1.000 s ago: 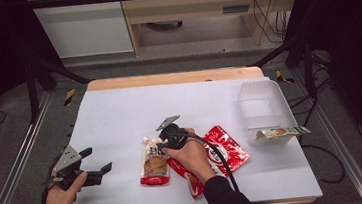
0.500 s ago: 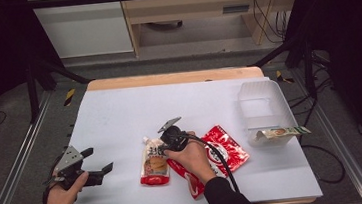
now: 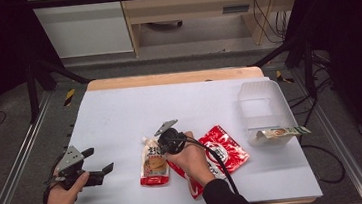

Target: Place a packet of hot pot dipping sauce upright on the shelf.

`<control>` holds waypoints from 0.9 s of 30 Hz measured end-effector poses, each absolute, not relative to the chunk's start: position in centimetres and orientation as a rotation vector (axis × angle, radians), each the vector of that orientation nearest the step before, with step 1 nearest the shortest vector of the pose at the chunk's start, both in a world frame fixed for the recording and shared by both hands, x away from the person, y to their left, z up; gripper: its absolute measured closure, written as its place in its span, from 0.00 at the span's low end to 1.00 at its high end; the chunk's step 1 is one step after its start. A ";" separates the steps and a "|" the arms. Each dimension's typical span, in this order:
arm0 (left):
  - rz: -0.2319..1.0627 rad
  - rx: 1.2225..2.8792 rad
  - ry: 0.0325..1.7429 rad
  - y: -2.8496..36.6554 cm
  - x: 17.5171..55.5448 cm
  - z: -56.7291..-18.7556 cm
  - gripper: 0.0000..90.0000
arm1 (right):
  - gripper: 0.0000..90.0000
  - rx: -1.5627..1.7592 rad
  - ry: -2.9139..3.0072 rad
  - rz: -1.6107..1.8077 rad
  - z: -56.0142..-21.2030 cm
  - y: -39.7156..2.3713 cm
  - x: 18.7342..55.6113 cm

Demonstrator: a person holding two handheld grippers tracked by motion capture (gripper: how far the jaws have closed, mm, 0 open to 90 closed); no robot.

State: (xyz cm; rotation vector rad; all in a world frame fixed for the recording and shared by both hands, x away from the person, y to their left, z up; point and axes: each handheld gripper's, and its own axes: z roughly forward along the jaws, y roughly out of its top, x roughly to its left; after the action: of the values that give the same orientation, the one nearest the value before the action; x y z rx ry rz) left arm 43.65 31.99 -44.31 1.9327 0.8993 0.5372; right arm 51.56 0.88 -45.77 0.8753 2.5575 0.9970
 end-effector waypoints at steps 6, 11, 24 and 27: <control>0.541 1.932 0.898 32.0 43.6 -44.3 0.07 | 0.99 0.820 2.526 1.078 -43.6 1.3 51.0; 0.541 1.924 0.898 32.1 43.6 -44.2 0.07 | 1.00 0.765 2.507 1.137 -41.8 1.6 50.3; 0.527 1.911 0.888 32.1 43.4 -43.9 0.07 | 1.00 0.654 2.471 1.209 -38.0 1.2 48.7; 0.523 1.905 0.886 32.1 43.3 -43.8 0.08 | 1.00 0.632 2.466 1.231 -36.9 1.2 48.4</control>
State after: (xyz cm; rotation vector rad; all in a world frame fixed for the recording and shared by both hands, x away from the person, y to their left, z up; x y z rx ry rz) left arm 43.30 32.13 -43.80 1.9052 0.8863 0.5231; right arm 48.41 1.21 -36.92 0.6319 2.4659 1.2312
